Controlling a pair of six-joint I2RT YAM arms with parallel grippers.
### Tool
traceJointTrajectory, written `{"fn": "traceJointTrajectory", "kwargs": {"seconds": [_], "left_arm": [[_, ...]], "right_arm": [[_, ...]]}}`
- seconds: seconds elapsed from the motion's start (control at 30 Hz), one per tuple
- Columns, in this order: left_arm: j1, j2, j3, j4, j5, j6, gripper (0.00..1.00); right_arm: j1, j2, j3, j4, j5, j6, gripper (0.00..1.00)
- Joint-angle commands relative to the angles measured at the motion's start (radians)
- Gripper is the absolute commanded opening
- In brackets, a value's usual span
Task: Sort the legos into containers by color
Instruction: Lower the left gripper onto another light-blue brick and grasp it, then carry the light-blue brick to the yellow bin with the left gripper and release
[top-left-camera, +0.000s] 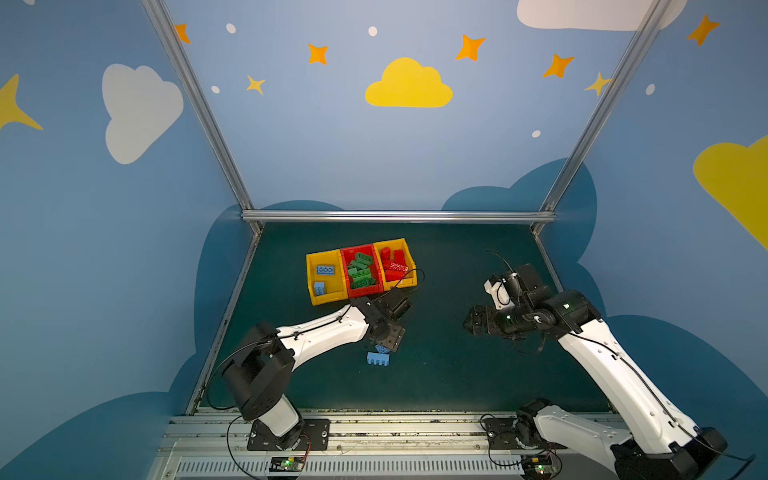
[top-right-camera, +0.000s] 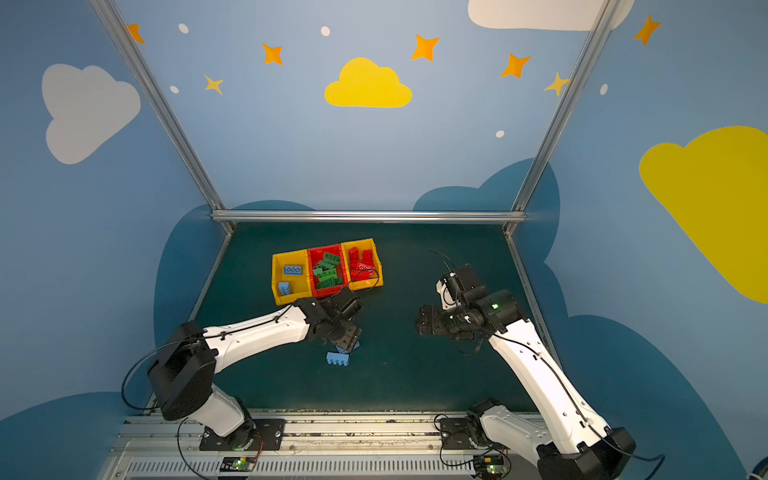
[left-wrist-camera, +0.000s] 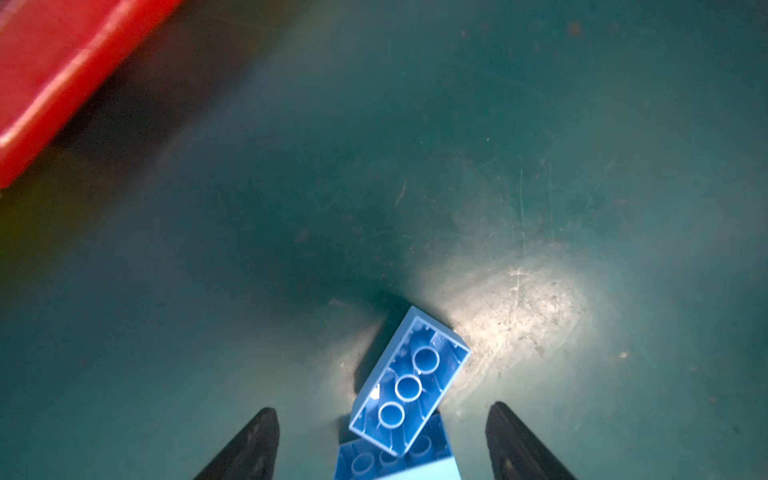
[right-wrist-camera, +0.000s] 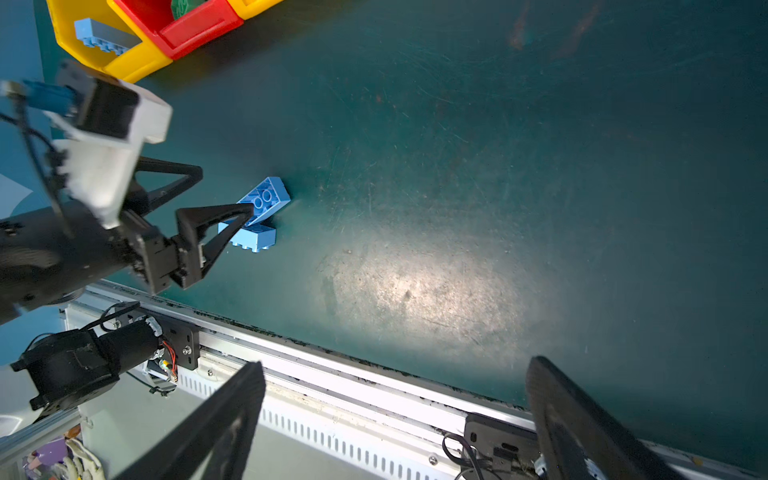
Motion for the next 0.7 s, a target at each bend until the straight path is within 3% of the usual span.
{"fn": "traceJointTrajectory", "kwargs": {"seconds": [0.0,0.4,0.6,0.67], "left_arm": [[-0.005,0.035,0.035,0.011,0.026,0.048,0.78],[-0.007,0.122,0.004,0.01,0.061,0.084,0.74],[0.003,0.168,0.01,0.032,0.014,0.086,0.56],[0.02,0.17,0.008,0.042,0.017,0.09,0.54]], "right_arm": [[-0.02,-0.032,-0.011,-0.042,0.0,-0.014,0.96],[-0.062,-0.057,-0.038,-0.039,-0.005,0.005,0.96],[-0.068,-0.021,-0.013,-0.026,-0.009,0.003,0.96],[-0.069,-0.007,-0.003,-0.024,-0.009,0.002,0.96]]}}
